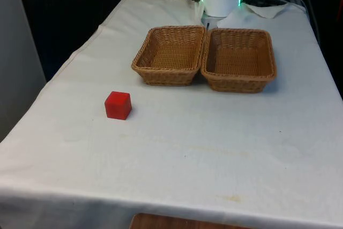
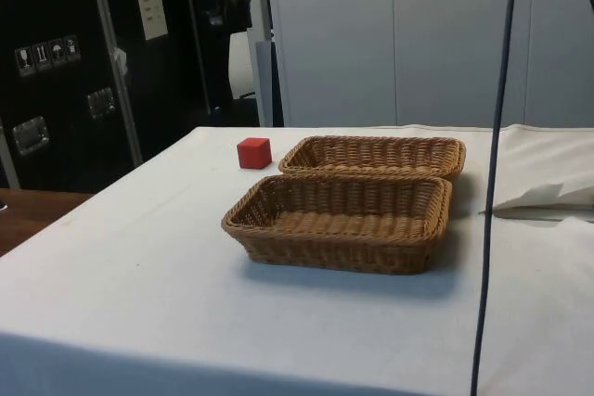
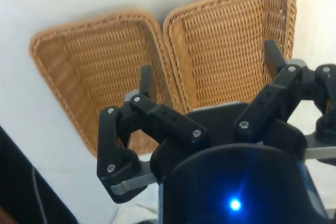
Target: Pick up the red cube and place it into the right basket.
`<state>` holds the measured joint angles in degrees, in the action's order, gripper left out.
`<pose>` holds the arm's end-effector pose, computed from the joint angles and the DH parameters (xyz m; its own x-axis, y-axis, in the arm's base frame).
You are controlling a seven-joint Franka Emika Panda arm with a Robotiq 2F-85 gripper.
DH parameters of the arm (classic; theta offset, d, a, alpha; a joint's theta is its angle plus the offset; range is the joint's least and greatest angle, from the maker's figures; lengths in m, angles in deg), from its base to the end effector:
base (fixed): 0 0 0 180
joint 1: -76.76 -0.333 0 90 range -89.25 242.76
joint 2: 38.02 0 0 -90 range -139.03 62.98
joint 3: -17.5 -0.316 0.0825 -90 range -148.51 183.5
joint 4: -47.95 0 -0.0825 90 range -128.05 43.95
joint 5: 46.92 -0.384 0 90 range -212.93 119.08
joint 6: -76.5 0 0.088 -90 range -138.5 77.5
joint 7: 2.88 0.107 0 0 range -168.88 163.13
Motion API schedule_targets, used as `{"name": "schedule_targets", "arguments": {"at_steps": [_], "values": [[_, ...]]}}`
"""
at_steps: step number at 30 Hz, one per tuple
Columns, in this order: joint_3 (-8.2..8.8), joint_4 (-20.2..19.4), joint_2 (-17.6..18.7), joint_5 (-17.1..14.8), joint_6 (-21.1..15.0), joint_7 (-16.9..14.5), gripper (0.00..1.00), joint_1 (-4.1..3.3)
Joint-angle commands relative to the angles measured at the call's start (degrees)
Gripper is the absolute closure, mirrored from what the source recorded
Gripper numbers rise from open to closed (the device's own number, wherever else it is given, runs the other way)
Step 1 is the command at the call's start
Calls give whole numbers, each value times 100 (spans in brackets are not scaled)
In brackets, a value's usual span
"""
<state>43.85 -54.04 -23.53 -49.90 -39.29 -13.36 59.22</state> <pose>0.6197 -0.0742 0.4279 0.9998 0.0204 0.0033 0.0202 -0.9976 0.0658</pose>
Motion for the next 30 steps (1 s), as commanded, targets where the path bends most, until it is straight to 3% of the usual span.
{"name": "schedule_targets", "arguments": {"at_steps": [1, 6, 7, 8, 14, 15, 16, 17, 23, 24, 25, 30], "values": [[-6, 29, 63, -63, -86, -74, 0, 34], [63, 29, 235, -138, -384, -223, 0, 74], [92, 6, 212, -80, -367, -172, 0, 29], [92, 29, 309, -183, -487, -292, 0, 80], [212, 23, 556, -407, -796, -596, 0, 138], [235, 23, 590, -453, -842, -647, 0, 138], [264, 6, 556, -378, -802, -573, 0, 86], [275, 23, 682, -550, -928, -762, 0, 160], [424, 46, 985, -894, -1197, -1129, 0, 212], [453, 11, 905, -779, -1152, -1014, 0, 138], [424, 46, 985, -894, -1197, -1129, 0, 212], [521, 103, 1266, -1238, -1404, -1467, 0, 269]]}}
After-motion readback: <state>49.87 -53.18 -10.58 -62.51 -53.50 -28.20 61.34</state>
